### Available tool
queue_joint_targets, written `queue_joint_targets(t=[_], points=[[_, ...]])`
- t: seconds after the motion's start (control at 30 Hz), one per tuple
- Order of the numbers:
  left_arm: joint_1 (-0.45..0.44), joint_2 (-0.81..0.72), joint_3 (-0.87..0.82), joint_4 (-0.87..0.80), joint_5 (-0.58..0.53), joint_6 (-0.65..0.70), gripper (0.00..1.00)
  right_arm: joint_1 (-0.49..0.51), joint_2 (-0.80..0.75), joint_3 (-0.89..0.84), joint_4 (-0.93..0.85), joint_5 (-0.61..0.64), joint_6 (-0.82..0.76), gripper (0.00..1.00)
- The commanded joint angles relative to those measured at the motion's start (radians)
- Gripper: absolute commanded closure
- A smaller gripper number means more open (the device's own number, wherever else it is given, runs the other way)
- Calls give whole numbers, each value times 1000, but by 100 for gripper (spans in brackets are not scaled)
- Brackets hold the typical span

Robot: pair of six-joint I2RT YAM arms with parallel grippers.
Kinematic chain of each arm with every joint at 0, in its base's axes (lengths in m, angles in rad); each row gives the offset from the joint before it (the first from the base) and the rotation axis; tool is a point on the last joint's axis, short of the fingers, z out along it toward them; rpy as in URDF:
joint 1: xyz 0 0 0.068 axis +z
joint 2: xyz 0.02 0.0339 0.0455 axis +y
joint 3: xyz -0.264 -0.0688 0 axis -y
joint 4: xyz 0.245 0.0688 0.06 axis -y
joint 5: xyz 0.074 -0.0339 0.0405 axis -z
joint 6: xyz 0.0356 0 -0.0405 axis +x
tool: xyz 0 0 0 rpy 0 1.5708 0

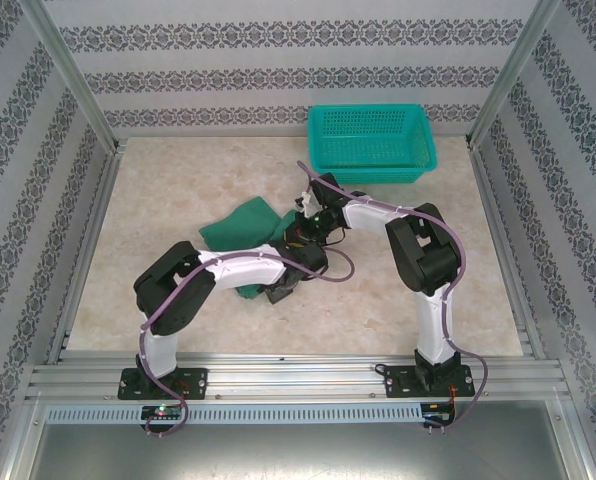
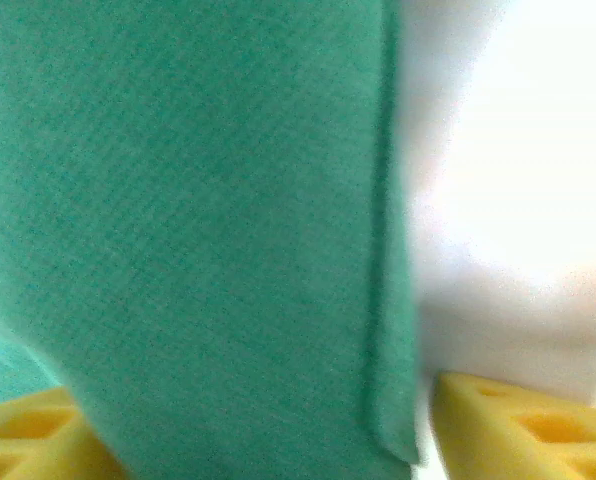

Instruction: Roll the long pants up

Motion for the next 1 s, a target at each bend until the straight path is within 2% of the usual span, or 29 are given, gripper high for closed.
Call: queue_joint_targets(t=[0.0, 0.03, 0.1, 0.13, 0.33, 0.53, 0.77, 0.87, 0.97], points=[[136, 107, -15, 51, -69, -23, 63, -18, 82, -56, -94, 141, -7, 100], [144, 116, -4, 45, -44, -12, 80, -18, 84, -55, -91, 135, -7, 100], [146, 134, 7, 40, 7, 10, 98, -17, 90, -51, -89, 132, -4, 100], [144, 140, 17, 30, 41, 12, 100, -17, 90, -50, -89, 132, -2, 100], [69, 102, 53, -58, 339, -5, 100, -64, -20, -105, -19, 188, 22, 100], [78, -17, 84, -90, 640, -47, 100, -162, -234, -157, 17, 284, 24, 81], [150, -63, 135, -109, 1004, -80, 100, -176, -372, -137, -116, 351, -52, 70], [212, -83, 105, -33, 1247, -129, 100, -171, -409, -158, -144, 334, -64, 67], [326, -101, 1, 179, 1547, -281, 100, -168, -453, -198, -142, 298, -72, 62]])
